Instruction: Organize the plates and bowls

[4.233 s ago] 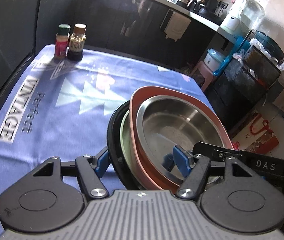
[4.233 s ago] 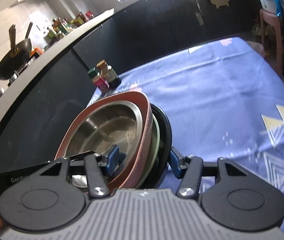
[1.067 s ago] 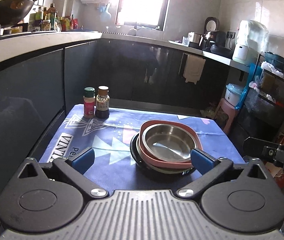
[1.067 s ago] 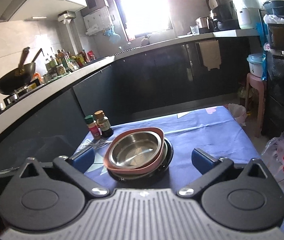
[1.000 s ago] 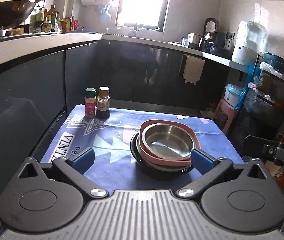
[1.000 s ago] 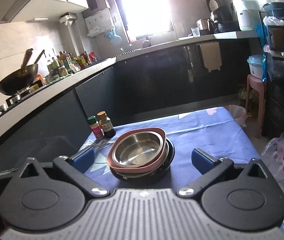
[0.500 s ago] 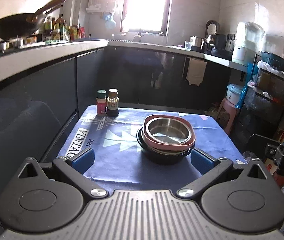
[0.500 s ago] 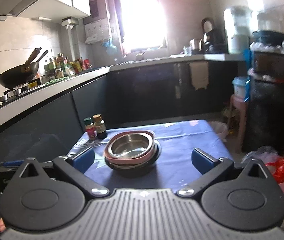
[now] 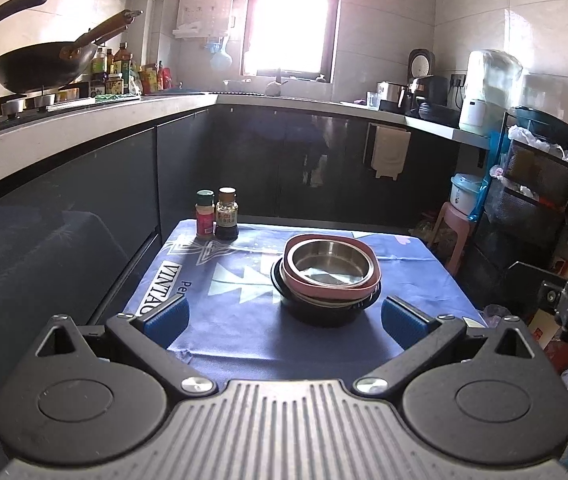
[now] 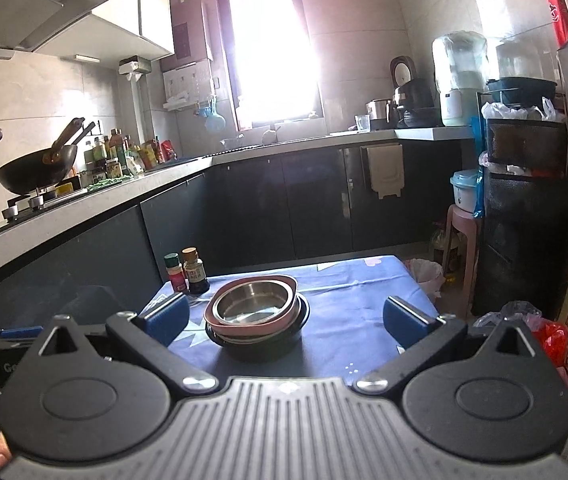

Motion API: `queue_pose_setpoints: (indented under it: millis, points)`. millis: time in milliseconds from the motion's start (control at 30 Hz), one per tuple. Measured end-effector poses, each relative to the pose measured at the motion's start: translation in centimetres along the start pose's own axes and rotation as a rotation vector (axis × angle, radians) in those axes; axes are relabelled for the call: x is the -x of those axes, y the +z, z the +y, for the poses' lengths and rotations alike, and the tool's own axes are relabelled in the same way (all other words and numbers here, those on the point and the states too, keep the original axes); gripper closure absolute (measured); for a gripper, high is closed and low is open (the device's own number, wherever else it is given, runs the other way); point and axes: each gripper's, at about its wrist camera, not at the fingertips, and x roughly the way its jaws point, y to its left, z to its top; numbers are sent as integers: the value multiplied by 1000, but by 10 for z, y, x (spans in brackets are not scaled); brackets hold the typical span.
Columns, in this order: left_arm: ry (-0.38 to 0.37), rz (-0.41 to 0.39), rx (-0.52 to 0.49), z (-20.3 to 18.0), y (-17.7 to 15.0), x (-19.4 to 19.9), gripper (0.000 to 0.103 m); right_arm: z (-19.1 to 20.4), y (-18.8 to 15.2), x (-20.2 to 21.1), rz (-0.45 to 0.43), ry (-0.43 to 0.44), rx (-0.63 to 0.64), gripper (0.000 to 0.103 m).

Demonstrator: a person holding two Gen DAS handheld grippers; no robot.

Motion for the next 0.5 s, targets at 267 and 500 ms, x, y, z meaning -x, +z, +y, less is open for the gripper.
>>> queue_pose_setpoints:
  millis: [267,500]
  points:
    - [12,-14,-15,-5,-2,4,0,1,-1,1,2,3,0,3]
    - [38,-14,-24,-8,-5,5,0,0,-5,3,16,-3,-12,3]
